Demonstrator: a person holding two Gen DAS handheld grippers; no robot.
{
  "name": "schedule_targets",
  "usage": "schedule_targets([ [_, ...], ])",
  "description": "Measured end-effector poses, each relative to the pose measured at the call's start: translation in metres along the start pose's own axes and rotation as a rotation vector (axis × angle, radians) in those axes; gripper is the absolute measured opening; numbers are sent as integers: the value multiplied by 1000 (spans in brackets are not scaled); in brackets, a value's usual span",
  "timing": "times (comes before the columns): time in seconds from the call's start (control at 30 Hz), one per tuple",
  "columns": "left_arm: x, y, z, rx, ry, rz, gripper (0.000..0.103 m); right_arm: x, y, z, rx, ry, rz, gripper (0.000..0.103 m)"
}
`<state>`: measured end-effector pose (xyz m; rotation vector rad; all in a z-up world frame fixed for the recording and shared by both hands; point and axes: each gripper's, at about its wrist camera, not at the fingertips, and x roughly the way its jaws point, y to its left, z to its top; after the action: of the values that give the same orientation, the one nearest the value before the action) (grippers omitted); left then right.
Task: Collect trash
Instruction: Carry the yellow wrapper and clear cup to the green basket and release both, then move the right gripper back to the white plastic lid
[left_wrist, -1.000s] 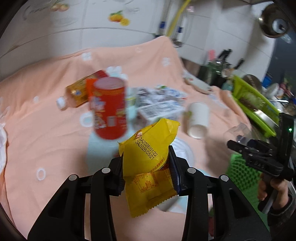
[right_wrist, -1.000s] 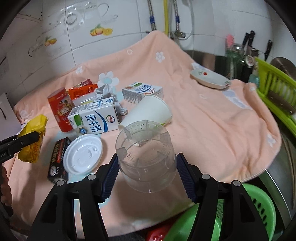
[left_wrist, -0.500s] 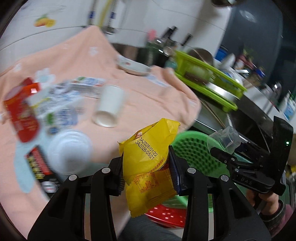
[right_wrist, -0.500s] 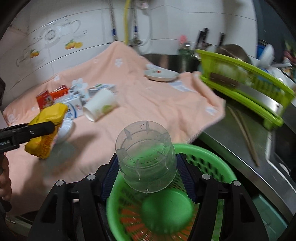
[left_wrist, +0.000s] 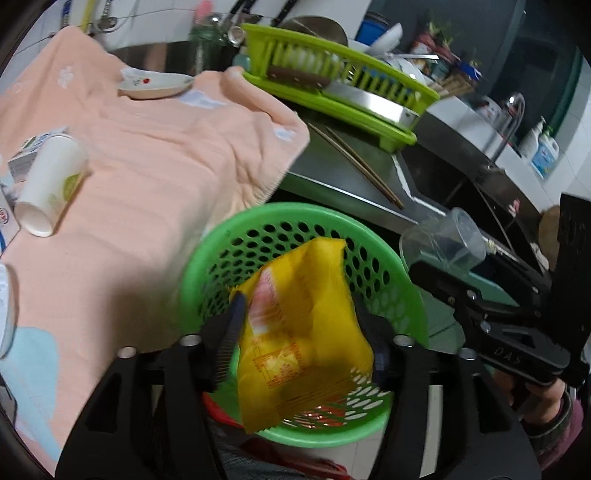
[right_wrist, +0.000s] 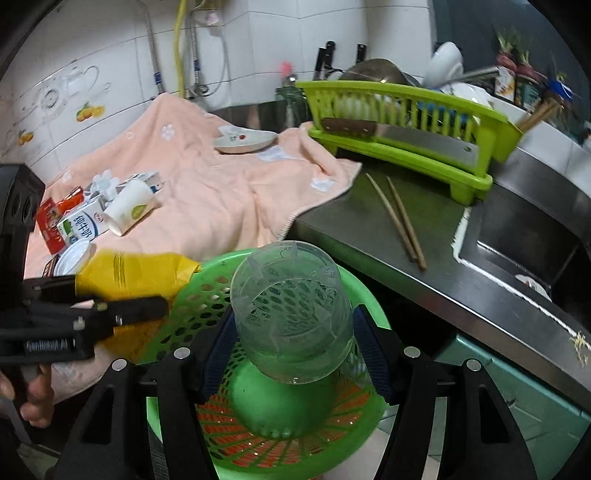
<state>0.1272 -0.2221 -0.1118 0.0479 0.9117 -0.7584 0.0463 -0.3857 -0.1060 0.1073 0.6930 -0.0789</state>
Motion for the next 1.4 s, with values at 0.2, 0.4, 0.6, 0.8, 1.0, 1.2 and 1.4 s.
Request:
schedule_targets([
  [0.2, -3, -3, -4, 21, -6, 9, 77, 2, -4, -1, 13, 6, 8, 61],
  [0.4, -27, 17, -7, -20, -42, 35, 79, 10, 9, -2, 8, 19, 33, 62],
  [0.6, -55, 42, -12, -77, -90, 77, 80, 21, 27, -2, -16, 38, 57, 62],
  [0.8, -81, 65, -22, -116, -133, 133, 81, 31, 41, 1, -31, 45, 69, 66],
  [1.0, -104, 92, -32, -171, -175, 191, 82, 32, 58, 7, -69, 43, 85, 67],
  [1.2, -131, 127, -42, -251, -217, 256, 82, 34, 79, 16, -103, 35, 118, 71],
  [1.4, -158, 163, -54, -321, -260, 372, 82, 38, 109, 29, -142, 29, 170, 73],
])
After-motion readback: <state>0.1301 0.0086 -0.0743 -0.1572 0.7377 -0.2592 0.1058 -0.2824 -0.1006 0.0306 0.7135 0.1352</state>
